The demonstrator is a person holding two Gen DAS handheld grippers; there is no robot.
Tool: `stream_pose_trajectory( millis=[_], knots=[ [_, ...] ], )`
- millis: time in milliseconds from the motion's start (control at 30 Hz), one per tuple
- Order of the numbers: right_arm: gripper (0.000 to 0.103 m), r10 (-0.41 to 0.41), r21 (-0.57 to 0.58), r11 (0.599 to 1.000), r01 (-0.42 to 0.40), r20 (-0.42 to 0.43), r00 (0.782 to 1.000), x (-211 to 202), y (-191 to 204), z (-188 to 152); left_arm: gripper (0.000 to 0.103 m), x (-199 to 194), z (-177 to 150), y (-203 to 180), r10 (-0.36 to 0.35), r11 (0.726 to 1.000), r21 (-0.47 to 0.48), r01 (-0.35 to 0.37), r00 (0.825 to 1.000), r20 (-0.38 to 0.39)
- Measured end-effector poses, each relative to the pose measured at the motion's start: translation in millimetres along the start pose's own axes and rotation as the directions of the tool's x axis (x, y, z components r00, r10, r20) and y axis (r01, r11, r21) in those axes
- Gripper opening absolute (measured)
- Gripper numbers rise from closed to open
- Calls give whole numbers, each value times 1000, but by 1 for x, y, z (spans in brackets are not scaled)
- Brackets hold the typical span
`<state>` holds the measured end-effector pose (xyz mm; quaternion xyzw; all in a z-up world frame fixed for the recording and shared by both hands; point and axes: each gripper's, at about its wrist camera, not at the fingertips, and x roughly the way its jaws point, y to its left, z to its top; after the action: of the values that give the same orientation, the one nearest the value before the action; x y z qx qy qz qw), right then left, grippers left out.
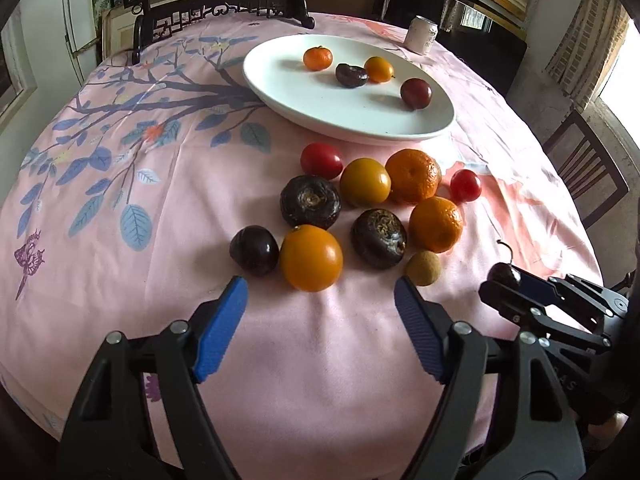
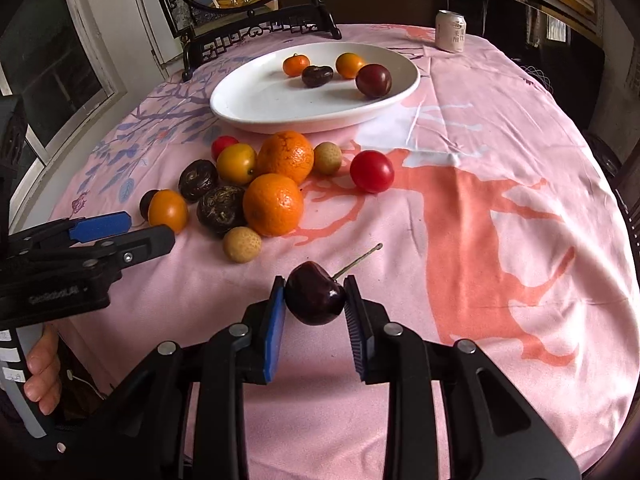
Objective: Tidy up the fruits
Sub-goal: 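Grasp a cherry with the right tool while the left tool grasps a yellow orange, then place the cherry and yellow orange on the white plate, opening both tools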
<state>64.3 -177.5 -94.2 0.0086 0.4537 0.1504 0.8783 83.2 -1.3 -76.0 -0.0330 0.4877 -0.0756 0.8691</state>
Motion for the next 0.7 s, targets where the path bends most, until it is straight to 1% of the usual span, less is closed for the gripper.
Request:
stream_pose_trajectory(
  millis=[33,67,100,133,233,300,400,700],
  knots=[
    [29,3,5,1000,-3,5,1000,-2,-2,-2,61,4,1,1,1,1000,-9,-1,1000,-12],
    [29,6,9,1000,-6,8,1000,-4,-4,-3,56,9,3,1,-4,1000,-19,3,1000,-26],
    [29,9,14,1000,-9,11,1000,-5,-6,-3,49,14,4,3,-5,1000,-29,3,999,-40],
    [29,13,20,1000,-13,13,1000,-6,-8,-4,46,19,5,4,-5,999,-41,3,999,-54],
    [29,21,33,999,-21,17,1000,-7,-10,-4,44,23,11,6,3,999,-52,-5,999,-37],
    [29,27,41,999,-27,18,999,-8,-12,-5,36,24,14,8,2,998,-68,-5,999,-38],
    [29,29,42,999,-30,18,999,-8,-12,-5,35,22,15,10,-21,997,-80,18,999,-39],
    [29,36,24,999,-36,16,999,-6,-2,2,35,-5,9,7,-48,998,-46,49,999,3]
  ],
)
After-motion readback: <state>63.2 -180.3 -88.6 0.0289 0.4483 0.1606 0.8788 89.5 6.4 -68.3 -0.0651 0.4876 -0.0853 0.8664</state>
